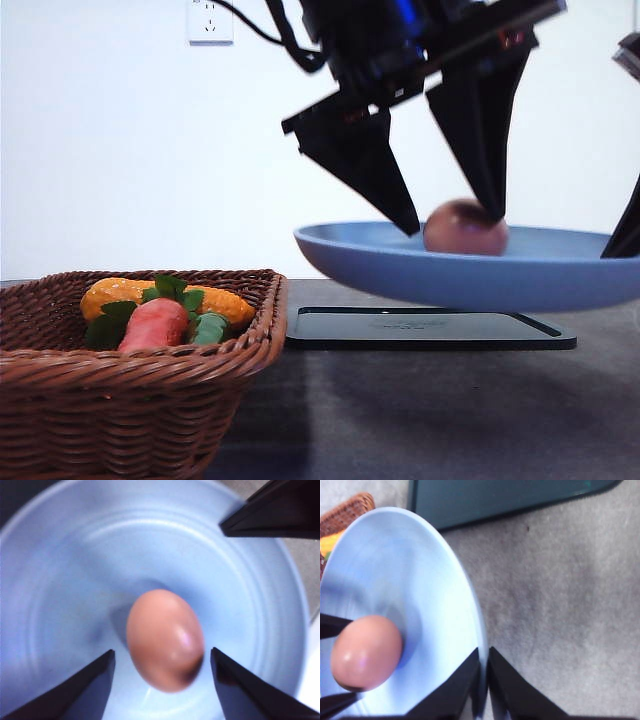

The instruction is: Transfer egg from basket to plate and serve

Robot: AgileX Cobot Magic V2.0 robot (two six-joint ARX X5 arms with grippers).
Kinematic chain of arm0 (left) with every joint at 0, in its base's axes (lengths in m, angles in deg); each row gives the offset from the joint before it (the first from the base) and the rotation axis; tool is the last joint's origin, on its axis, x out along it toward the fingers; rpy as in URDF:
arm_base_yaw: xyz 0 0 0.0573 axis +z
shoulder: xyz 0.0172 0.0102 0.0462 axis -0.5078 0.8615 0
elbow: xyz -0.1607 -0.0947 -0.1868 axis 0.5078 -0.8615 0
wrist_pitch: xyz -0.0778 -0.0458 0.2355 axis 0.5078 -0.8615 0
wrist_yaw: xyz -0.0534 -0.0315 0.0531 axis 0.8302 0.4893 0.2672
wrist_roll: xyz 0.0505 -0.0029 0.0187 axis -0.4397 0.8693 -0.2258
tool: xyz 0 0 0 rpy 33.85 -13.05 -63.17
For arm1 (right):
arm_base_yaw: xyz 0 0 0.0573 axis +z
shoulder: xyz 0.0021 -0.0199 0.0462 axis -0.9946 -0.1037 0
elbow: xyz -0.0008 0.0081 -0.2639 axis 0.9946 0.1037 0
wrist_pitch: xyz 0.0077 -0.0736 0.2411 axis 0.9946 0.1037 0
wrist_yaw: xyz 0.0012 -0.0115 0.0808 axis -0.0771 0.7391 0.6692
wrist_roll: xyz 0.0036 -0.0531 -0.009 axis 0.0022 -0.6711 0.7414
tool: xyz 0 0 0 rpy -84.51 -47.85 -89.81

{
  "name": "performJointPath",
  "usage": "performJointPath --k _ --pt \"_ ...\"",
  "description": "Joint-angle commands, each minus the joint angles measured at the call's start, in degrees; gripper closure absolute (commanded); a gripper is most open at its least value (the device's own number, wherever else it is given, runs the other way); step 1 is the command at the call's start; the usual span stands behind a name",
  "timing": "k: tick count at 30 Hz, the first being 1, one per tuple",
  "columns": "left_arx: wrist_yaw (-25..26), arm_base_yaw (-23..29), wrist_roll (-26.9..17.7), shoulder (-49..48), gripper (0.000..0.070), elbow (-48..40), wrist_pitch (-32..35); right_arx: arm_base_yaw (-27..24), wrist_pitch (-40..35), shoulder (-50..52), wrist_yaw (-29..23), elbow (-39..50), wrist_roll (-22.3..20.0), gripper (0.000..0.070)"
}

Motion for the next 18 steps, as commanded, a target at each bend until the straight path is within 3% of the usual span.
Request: performJointPath --k 1,10,18 --pt "0.22 -0.66 -0.33 -0.14 0.0256 2.46 -1.54 0.2 -0.56 -1.38 0.68 -0.28 0.12 0.07" --pt "-1.02 0.23 -0.57 -8.92 0.0258 4.74 -8.35 -0.5 -0.72 -10.71 0.7 -4.29 -3.85 0.07" --pt "-11.57 0.79 -0.42 -20.29 0.0259 4.74 -15.48 -3.18 -0.78 -25.84 0.51 -17.0 -7.6 0.07"
